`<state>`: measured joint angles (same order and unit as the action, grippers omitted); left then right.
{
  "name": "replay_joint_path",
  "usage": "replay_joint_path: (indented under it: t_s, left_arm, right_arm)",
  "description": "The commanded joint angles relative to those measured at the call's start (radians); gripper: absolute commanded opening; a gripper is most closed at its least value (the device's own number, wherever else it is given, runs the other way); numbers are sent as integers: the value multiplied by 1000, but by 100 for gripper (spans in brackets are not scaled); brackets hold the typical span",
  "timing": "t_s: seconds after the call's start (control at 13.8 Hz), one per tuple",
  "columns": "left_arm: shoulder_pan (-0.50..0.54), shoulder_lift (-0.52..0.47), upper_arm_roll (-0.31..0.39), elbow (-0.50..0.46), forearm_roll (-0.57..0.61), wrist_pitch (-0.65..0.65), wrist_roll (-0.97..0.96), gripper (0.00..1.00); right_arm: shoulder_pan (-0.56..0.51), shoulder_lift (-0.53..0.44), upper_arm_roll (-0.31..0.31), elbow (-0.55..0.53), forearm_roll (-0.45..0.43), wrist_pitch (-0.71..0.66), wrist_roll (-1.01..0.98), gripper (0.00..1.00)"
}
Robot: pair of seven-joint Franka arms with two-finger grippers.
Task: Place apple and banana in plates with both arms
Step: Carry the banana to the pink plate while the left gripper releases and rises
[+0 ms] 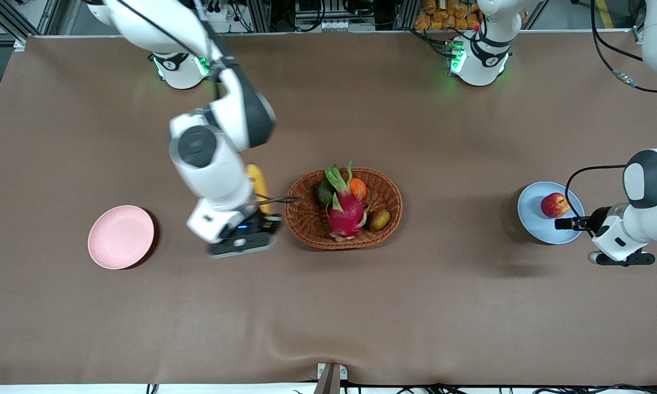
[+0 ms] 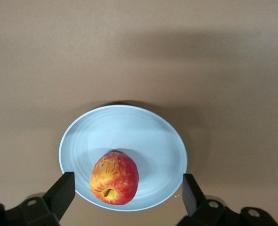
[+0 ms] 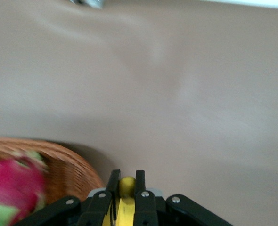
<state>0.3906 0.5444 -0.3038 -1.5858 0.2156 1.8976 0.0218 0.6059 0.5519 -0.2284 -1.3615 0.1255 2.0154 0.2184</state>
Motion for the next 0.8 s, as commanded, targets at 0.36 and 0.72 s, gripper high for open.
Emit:
replay_joint_path:
  t_s: [0.36, 0.72]
  left_arm:
    - [-64, -141, -41, 17, 8, -87, 1, 100]
    - [-163, -280, -41, 15, -36, -211, 1, 100]
  right_arm:
    - [-371, 95, -17, -34, -145, -64, -463, 0]
    - [-451, 140, -11, -83, -135, 80, -659, 0]
